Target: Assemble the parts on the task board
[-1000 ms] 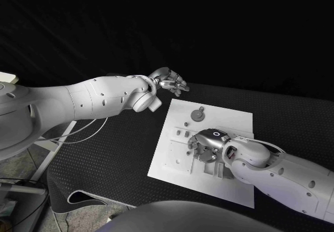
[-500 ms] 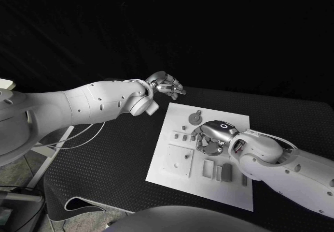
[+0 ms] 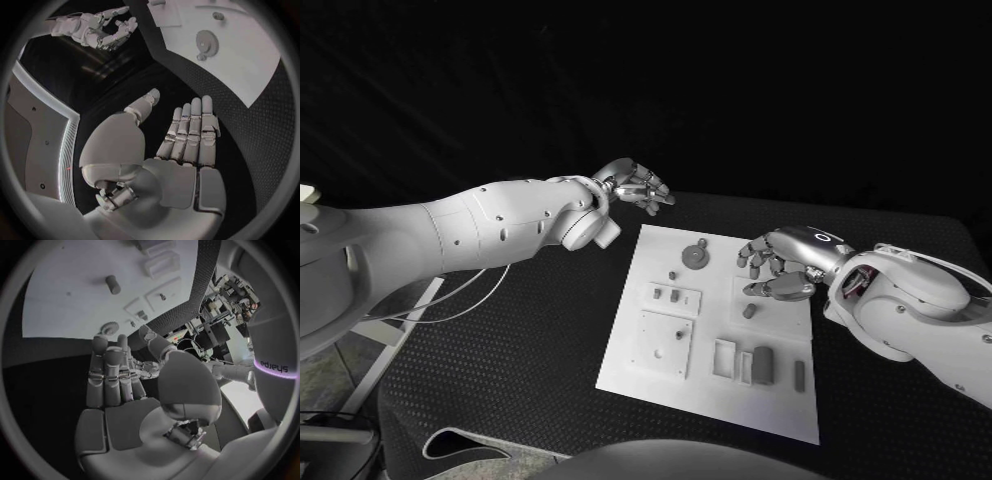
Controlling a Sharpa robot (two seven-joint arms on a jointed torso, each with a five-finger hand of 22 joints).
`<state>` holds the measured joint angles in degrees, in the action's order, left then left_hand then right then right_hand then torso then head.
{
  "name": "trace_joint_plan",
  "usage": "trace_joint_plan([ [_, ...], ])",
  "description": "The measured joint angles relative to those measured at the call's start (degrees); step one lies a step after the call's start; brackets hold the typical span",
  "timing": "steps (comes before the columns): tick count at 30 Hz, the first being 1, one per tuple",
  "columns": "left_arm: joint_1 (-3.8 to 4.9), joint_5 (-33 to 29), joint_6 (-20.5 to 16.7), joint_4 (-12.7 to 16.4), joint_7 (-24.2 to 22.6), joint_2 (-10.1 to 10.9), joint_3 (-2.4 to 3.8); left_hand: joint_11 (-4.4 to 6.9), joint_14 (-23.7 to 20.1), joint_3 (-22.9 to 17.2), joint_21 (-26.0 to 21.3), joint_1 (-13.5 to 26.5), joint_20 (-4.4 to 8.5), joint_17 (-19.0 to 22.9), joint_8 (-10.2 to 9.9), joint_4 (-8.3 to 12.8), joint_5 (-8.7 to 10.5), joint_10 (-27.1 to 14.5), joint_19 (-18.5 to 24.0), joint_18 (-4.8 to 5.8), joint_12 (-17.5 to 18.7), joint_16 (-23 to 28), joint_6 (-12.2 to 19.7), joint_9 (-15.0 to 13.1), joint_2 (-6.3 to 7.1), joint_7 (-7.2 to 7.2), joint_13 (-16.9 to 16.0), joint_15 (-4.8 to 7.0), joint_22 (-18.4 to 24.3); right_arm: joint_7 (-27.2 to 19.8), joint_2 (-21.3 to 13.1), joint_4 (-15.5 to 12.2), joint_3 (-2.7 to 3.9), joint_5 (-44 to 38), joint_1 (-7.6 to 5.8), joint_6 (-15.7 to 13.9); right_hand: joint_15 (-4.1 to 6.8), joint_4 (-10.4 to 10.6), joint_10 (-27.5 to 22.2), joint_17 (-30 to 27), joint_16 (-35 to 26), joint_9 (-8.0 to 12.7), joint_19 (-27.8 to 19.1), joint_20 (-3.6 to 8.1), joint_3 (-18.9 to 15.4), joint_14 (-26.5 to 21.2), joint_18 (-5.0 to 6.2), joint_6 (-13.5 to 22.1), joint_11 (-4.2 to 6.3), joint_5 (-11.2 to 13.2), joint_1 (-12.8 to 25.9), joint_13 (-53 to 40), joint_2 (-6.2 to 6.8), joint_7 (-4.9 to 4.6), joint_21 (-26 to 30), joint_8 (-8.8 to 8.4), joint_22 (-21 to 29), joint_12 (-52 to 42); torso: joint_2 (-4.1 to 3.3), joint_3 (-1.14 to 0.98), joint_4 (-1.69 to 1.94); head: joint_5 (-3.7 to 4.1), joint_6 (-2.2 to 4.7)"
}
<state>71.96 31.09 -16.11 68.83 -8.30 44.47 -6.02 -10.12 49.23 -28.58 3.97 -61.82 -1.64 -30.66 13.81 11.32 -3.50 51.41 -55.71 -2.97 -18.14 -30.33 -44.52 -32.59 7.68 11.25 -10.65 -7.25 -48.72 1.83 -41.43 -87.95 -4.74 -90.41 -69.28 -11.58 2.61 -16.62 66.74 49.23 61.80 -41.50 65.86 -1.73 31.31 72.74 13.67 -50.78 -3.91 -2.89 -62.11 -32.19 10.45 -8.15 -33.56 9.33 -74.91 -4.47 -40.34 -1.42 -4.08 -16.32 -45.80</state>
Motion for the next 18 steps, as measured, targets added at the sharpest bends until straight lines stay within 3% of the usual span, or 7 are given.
trace_joint_plan([
  [3,0.00,0.0,0.0,-0.1,0.0,0.0,0.00,0.00,0.0,0.0,0.0,0.0,0.00,0.0,0.0,0.0,0.00,0.0,0.0,-0.19,0.0,0.0,0.0,0.0,0.00,0.00,0.0,0.00,0.0,0.7,-0.5,-0.6,-0.09,-0.7,0.01,1.2,-1.02,-0.1,-2.6,-0.1,-0.2,0.4,-0.3,-0.11,-1.1,-0.4,0.02,1.0,-0.94,0.0,0.4,1.0,0.32,0.64,0.3,-0.37,0.0,0.9,0.05,0.00,-0.09,0.18,0.24],
  [8,0.00,0.0,0.0,-0.2,-0.1,0.0,-0.02,0.00,0.0,0.0,0.0,0.0,0.00,-0.1,0.0,0.0,0.00,0.0,0.0,-0.58,0.0,0.0,0.0,0.0,0.00,0.00,0.0,0.00,0.0,1.8,-0.5,-0.3,-0.28,-2.9,0.02,2.8,-2.29,0.1,-4.7,-0.1,-0.2,1.0,-0.5,-0.31,-1.8,-0.9,0.16,2.1,-0.77,0.0,0.7,3.2,0.70,1.18,0.6,-0.90,0.0,0.9,0.12,-0.09,-0.31,0.15,0.52],
  [9,0.00,0.0,0.0,-0.2,-0.1,0.0,-0.02,0.00,0.0,0.0,0.0,0.0,0.00,-0.1,0.0,0.0,0.00,0.0,0.0,-0.58,0.0,0.0,0.0,0.0,0.00,0.00,0.0,0.00,0.0,2.1,-0.3,0.2,-0.58,-3.4,0.01,3.1,-2.34,0.1,-7.1,-0.1,-0.2,1.3,-0.6,-0.41,-1.7,-0.9,0.63,1.9,-2.58,0.0,0.9,3.8,0.86,1.51,0.6,-1.07,0.0,0.9,0.13,-0.11,-0.35,0.13,0.57],
  [10,0.00,0.0,0.0,-0.2,-0.1,0.0,-0.02,0.00,0.0,0.0,0.0,0.0,0.00,-0.1,0.0,0.0,0.00,0.0,0.0,-0.58,0.0,0.0,0.0,0.0,0.00,0.00,0.0,0.00,0.0,2.3,-0.2,0.5,-0.88,-3.7,0.01,3.3,-2.47,0.1,-7.7,-0.1,-0.2,1.4,-0.7,-0.51,-1.7,-1.0,0.64,2.4,-2.94,0.0,1.1,4.2,1.10,1.67,0.8,-1.38,0.0,0.9,0.14,-0.14,-0.38,0.13,0.60],
  [14,0.00,0.0,0.0,-0.2,-0.2,0.0,-0.01,0.00,0.0,0.0,0.0,0.0,0.00,-0.1,0.0,0.0,0.00,0.0,0.0,-0.57,0.0,0.0,0.0,0.0,0.00,0.00,0.0,0.00,0.0,2.8,0.8,2.5,-2.21,-5.2,0.07,4.0,-2.94,0.1,-8.3,-0.2,-0.2,1.9,-0.7,-0.51,-1.7,-1.1,0.66,2.9,-3.35,0.0,1.2,5.4,1.16,1.70,1.0,-1.57,0.0,0.9,0.14,-0.14,-0.40,0.32,0.73],
  [18,0.00,0.0,0.1,-0.3,-0.2,-0.1,-0.01,0.00,0.0,0.0,0.0,0.0,0.00,-0.1,0.0,0.0,0.00,0.0,0.0,-0.56,0.0,0.0,0.0,0.0,0.00,0.00,0.0,0.00,0.0,3.2,1.5,4.1,-3.05,-6.5,0.52,4.3,-2.94,0.2,-8.3,-0.2,-0.2,2.0,-0.7,-0.51,-1.6,-1.1,0.66,2.9,-3.35,0.0,1.2,6.1,1.16,1.67,1.0,-1.57,0.0,0.9,0.15,-0.11,-0.36,0.44,0.77],
])
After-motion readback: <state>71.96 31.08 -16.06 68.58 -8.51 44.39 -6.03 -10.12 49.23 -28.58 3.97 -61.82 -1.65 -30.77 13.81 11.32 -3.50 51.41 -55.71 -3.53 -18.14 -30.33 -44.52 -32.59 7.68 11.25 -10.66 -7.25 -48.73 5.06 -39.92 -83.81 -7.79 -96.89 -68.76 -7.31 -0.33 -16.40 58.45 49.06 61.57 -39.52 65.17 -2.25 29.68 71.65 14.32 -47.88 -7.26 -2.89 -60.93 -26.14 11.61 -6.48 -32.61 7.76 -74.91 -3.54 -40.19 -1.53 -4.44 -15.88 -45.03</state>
